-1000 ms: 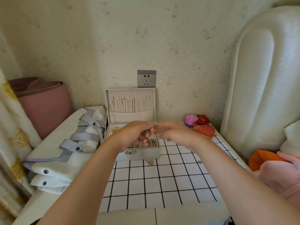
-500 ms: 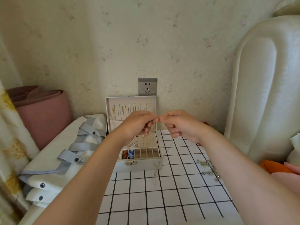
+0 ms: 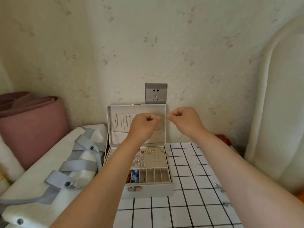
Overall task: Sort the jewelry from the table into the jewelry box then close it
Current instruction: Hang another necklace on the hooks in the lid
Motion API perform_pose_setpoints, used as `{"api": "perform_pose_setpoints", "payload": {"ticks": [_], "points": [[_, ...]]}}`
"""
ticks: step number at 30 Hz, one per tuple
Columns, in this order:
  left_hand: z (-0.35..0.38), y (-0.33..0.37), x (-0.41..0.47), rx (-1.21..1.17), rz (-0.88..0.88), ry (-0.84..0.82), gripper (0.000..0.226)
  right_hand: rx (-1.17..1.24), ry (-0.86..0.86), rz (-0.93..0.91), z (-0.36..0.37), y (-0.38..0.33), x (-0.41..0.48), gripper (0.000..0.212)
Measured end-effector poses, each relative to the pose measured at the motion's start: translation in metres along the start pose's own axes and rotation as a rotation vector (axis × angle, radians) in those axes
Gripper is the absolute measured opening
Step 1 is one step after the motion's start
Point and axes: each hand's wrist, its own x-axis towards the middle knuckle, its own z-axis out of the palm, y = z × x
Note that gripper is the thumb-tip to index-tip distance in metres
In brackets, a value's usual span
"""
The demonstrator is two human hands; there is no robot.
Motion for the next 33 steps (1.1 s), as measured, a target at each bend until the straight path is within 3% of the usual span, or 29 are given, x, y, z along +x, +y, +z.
{"api": "perform_pose_setpoints", "payload": {"ticks": [8, 16, 24, 29, 33], "points": [[0.018, -0.032, 0.036, 0.143, -0.015, 0.248, 0.033, 0.07, 0.268, 0.015, 0.051, 0.017, 0.031, 0.012], [0.023, -0.037, 0.055, 0.219, -0.04, 0.269, 0.052, 0.041, 0.429, -0.026, 0.077, 0.027, 0.046, 0.014], [0.022, -0.054, 0.05, 0.262, -0.066, 0.143, 0.042, -0.241, 0.27, -0.097, 0.078, 0.046, 0.035, 0.015], [0.009, -0.047, 0.05, 0.109, -0.164, -0.043, 0.032, -0.209, 0.091, -0.054, 0.075, 0.047, 0.028, 0.032], [0.0, -0.035, 0.043, -0.05, -0.206, -0.223, 0.024, -0.045, -0.201, 0.147, 0.071, 0.034, 0.019, 0.026]]}}
